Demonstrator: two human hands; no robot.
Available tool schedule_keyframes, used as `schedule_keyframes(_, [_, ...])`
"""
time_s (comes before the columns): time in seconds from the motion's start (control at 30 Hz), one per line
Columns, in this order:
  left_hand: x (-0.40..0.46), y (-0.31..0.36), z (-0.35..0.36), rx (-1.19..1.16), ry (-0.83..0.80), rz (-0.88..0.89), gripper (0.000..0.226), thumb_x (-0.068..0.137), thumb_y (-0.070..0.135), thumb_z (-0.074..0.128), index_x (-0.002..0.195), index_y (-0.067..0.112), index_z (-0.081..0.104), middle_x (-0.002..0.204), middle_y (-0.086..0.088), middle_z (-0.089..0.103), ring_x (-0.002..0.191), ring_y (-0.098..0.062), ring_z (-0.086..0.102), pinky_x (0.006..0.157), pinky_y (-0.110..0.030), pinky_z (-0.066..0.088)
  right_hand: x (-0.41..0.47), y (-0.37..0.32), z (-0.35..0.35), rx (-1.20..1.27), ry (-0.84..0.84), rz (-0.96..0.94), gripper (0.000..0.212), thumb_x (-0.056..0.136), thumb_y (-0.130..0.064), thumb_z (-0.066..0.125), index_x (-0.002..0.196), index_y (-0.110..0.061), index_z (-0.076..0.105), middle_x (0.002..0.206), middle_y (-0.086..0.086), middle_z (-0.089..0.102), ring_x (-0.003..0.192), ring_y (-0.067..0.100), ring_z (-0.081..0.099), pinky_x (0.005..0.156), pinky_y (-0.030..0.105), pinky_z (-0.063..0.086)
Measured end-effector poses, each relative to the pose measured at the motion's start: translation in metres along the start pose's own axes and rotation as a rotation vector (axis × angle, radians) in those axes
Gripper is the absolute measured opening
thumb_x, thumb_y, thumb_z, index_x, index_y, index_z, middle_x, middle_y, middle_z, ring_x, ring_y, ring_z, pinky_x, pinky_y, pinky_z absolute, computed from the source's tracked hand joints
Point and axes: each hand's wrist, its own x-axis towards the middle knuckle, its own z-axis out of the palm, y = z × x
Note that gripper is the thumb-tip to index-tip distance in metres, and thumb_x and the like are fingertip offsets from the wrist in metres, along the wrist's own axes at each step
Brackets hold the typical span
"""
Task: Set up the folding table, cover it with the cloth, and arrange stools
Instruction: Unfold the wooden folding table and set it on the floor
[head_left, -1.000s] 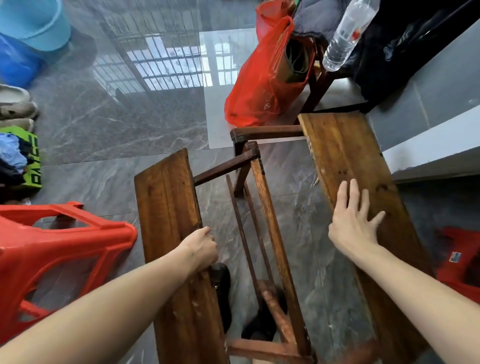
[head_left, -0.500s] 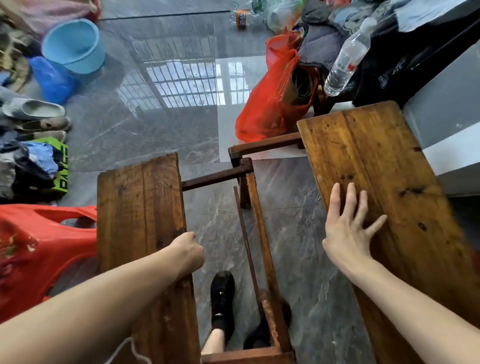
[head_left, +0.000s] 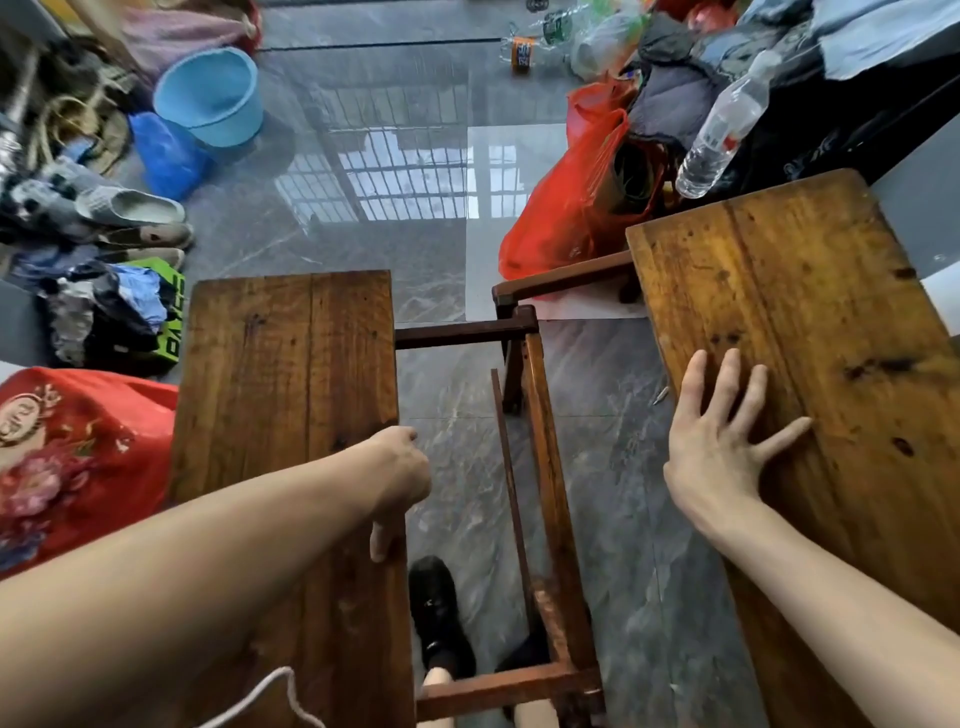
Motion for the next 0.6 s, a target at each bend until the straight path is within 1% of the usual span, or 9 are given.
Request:
schedule_keyframes(0.13, [0.000, -0.005, 0.008, 0.024, 0.050, 0.034, 0.067, 0.066, 0.071, 0.070, 0.105, 0.017, 0.068, 0.113, 0.004, 0.068, 0.106, -0.017, 0.059, 0.103, -0.036, 0.030, -0.002, -0.007, 0.000, 0.008, 0.016, 0.015, 0.112, 0.082, -0.017, 0.071, 0.152, -0.011, -0.014, 0.158, 0.020, -0.014, 0.145, 0.044, -0.011, 0.103, 0.080, 0.008])
schedule_keyframes(0.23, [-0.001, -0.011, 0.015, -0.020, 0.094, 0.054, 0.063, 0.065, 0.071, 0.070, 0.099, 0.018, 0.072, 0.101, 0.008, 0.068, 0.094, -0.014, 0.057, 0.098, -0.034, 0.031, -0.005, -0.014, -0.002, 0.002, 0.039, 0.023, 0.106, 0.084, -0.014, 0.068, 0.153, -0.010, -0.011, 0.158, 0.020, -0.011, 0.145, 0.044, -0.010, 0.102, 0.080, 0.006])
schedule_keyframes(0.33, [-0.006, -0.014, 0.019, -0.065, 0.078, 0.057, 0.059, 0.067, 0.070, 0.069, 0.097, 0.020, 0.073, 0.086, 0.011, 0.060, 0.086, -0.012, 0.049, 0.101, -0.034, 0.027, -0.007, -0.020, -0.002, -0.021, 0.059, 0.037, 0.103, 0.084, -0.012, 0.066, 0.154, -0.010, -0.009, 0.159, 0.020, -0.008, 0.145, 0.043, -0.008, 0.101, 0.080, 0.006])
schedule_keyframes(0.43, [-0.012, -0.017, 0.020, -0.097, 0.055, 0.059, 0.056, 0.069, 0.069, 0.069, 0.092, 0.018, 0.071, 0.078, 0.013, 0.054, 0.083, -0.011, 0.044, 0.105, -0.035, 0.024, -0.012, -0.027, -0.004, -0.025, 0.061, 0.045, 0.098, 0.086, -0.010, 0.062, 0.154, -0.010, -0.010, 0.159, 0.020, -0.009, 0.145, 0.044, -0.008, 0.101, 0.080, 0.006])
schedule_keyframes(0.53, [-0.019, -0.023, 0.024, -0.105, 0.037, 0.083, 0.060, 0.071, 0.070, 0.067, 0.091, 0.014, 0.072, 0.082, 0.010, 0.060, 0.084, -0.012, 0.047, 0.105, -0.038, 0.023, -0.016, -0.033, -0.006, -0.024, 0.078, 0.044, 0.094, 0.088, -0.009, 0.058, 0.154, -0.009, -0.009, 0.159, 0.021, -0.009, 0.145, 0.045, -0.009, 0.101, 0.081, 0.006])
schedule_keyframes(0.6, [-0.022, -0.026, 0.026, -0.112, 0.034, 0.092, 0.058, 0.070, 0.071, 0.067, 0.085, 0.015, 0.070, 0.079, 0.010, 0.061, 0.086, -0.013, 0.048, 0.104, -0.038, 0.023, -0.018, -0.038, -0.008, -0.033, 0.093, 0.045, 0.090, 0.089, -0.008, 0.055, 0.154, -0.009, -0.007, 0.159, 0.022, -0.008, 0.145, 0.045, -0.009, 0.101, 0.081, 0.006])
